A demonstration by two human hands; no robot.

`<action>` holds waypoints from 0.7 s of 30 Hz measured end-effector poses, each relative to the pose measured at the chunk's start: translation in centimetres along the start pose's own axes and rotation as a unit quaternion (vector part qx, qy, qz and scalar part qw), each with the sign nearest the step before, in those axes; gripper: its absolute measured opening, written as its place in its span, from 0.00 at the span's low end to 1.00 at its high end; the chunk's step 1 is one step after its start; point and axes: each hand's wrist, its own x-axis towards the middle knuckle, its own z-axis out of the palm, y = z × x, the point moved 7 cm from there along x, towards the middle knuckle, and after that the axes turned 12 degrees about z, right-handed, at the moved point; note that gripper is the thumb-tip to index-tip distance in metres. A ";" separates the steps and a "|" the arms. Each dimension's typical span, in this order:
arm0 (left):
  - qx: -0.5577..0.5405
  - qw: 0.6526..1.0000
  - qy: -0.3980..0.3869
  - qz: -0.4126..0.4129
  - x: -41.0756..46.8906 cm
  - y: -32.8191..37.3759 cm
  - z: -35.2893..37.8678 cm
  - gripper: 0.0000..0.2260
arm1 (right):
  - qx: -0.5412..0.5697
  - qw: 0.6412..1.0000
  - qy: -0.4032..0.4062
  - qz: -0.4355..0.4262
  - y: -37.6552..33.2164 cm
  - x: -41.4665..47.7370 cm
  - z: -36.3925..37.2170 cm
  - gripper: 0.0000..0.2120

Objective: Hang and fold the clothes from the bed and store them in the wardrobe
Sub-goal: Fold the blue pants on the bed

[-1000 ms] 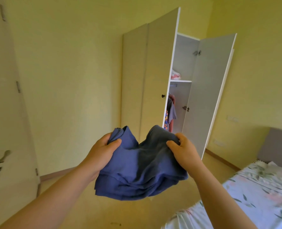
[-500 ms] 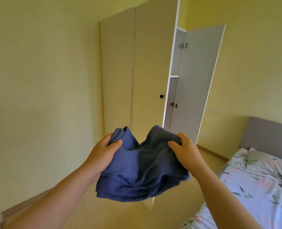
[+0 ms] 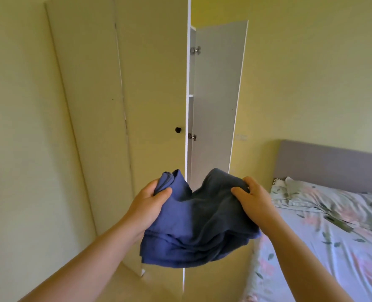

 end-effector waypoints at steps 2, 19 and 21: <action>-0.005 1.000 -0.015 -0.001 2.5 -1.0 0.6 0.08 | 0.002 1.000 0.016 0.015 0.3 2.0 0.2 0.05; -0.113 0.963 -0.243 0.016 22.6 -7.3 11.2 0.08 | -0.069 0.969 0.198 0.132 2.3 13.1 -2.3 0.08; -0.126 0.956 -0.264 0.018 23.9 -7.8 13.2 0.08 | -0.077 0.964 0.212 0.140 3.0 14.2 -3.1 0.08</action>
